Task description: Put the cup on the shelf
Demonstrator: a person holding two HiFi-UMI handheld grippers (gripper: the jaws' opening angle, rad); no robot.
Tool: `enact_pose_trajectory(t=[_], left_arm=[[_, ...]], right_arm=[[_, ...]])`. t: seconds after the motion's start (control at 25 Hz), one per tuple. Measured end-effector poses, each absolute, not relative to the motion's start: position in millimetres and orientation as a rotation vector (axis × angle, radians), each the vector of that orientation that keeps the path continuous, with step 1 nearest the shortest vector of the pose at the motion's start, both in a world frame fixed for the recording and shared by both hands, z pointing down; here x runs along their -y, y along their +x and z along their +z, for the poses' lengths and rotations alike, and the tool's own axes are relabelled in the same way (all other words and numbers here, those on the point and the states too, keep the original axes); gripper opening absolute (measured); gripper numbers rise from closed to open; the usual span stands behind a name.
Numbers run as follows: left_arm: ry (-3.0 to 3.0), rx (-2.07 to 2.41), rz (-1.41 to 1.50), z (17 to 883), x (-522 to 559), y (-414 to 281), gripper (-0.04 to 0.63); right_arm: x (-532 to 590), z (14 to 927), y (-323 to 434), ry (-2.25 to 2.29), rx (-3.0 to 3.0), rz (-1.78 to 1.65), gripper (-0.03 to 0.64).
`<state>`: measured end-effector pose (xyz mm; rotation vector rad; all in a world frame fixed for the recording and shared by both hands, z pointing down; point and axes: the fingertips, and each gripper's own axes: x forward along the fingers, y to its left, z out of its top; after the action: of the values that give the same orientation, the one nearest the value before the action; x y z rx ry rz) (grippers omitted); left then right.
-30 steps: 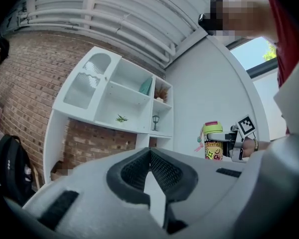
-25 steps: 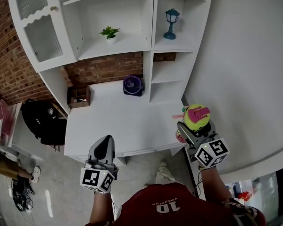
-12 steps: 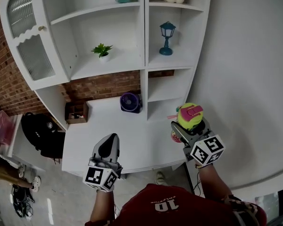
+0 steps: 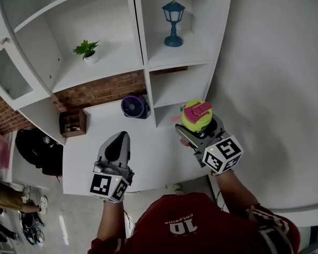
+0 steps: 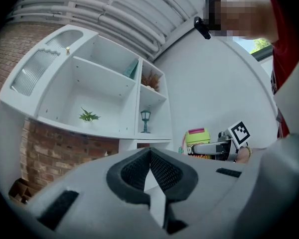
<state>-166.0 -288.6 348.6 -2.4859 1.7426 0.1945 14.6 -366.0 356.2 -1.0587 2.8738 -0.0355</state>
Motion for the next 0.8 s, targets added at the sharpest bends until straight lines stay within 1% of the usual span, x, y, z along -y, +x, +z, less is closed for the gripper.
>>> enact_pose_trajectory(t=[0.32, 0.8], left_arm=[[-2.463, -1.772, 0.108, 365.2, 338.5, -156.9, -0.002], [-2.447, -1.868, 0.096, 384.4, 378.6, -154.6, -0.002]], right_arm=[[434.2, 381.3, 1.2, -0.989, -2.890, -0.094, 0.408], [516.1, 396.2, -9.8, -0.969, -2.899, -0.058, 0.408]])
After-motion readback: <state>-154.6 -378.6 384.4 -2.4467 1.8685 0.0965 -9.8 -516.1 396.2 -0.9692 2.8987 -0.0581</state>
